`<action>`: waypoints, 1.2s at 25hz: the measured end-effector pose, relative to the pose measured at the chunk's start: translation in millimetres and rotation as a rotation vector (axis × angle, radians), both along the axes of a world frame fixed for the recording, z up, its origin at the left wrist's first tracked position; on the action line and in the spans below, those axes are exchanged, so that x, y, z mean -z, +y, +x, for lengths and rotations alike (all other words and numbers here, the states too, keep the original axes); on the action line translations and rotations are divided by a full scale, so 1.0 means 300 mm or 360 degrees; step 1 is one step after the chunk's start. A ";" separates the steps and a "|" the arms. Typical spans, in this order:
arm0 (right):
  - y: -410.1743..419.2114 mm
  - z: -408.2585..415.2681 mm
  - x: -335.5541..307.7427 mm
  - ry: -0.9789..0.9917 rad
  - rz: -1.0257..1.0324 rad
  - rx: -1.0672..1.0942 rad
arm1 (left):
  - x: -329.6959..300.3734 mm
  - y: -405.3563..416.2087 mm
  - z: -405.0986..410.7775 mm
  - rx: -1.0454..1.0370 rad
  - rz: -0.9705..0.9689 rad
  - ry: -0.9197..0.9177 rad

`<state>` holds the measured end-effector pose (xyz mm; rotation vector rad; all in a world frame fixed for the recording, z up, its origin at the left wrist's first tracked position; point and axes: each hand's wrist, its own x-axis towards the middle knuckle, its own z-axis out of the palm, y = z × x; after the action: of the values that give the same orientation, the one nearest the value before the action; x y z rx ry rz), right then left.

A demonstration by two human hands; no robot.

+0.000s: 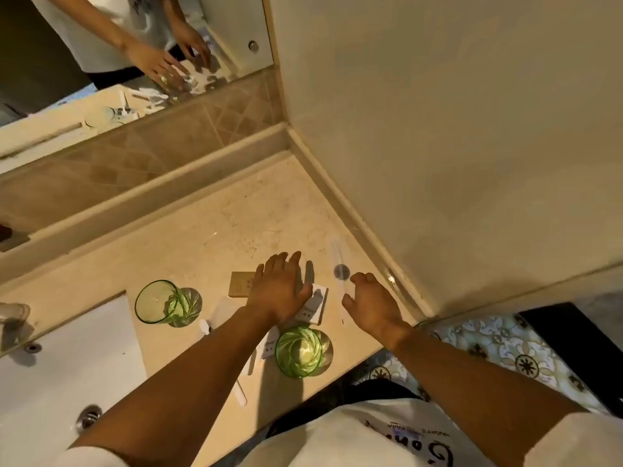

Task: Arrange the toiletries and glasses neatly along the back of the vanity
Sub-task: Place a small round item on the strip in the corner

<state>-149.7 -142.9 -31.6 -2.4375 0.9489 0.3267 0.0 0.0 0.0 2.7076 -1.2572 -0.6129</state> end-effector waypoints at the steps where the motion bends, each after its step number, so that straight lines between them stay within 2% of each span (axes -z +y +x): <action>1: -0.012 0.008 0.013 -0.0010 0.0000 0.0015 | 0.014 -0.024 0.007 0.0076 0.0017 -0.0013; 6: -0.019 0.021 0.071 -0.0010 -0.0084 0.0076 | 0.096 -0.117 0.021 0.0488 0.0056 -0.0035; 14: 0.017 0.029 0.106 0.0032 -0.0096 0.0349 | 0.171 -0.233 0.021 0.0844 0.0008 -0.0075; 18: 0.027 0.060 0.106 0.0167 -0.0092 0.0431 | 0.198 -0.246 0.027 0.0820 -0.0054 -0.0097; 22: 0.016 0.082 0.107 0.0162 0.0149 0.0703 | 0.227 -0.242 0.041 0.0821 -0.0102 -0.0070; 25: 0.024 0.091 0.100 0.0189 0.0138 0.0751 | 0.225 -0.224 0.049 0.0817 -0.0202 0.0007; 28: 0.036 0.111 0.094 0.0167 0.0071 0.0738 | 0.230 -0.217 0.084 0.0664 -0.0443 0.0097; 30: 0.050 0.108 0.096 0.0154 0.0058 0.0726 | 0.240 -0.209 0.087 0.0573 -0.0457 0.0068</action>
<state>-117.2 -127.9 -60.3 -2.1071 1.4853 0.2949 26.2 -62.7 -72.1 2.2456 -1.6916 -0.4726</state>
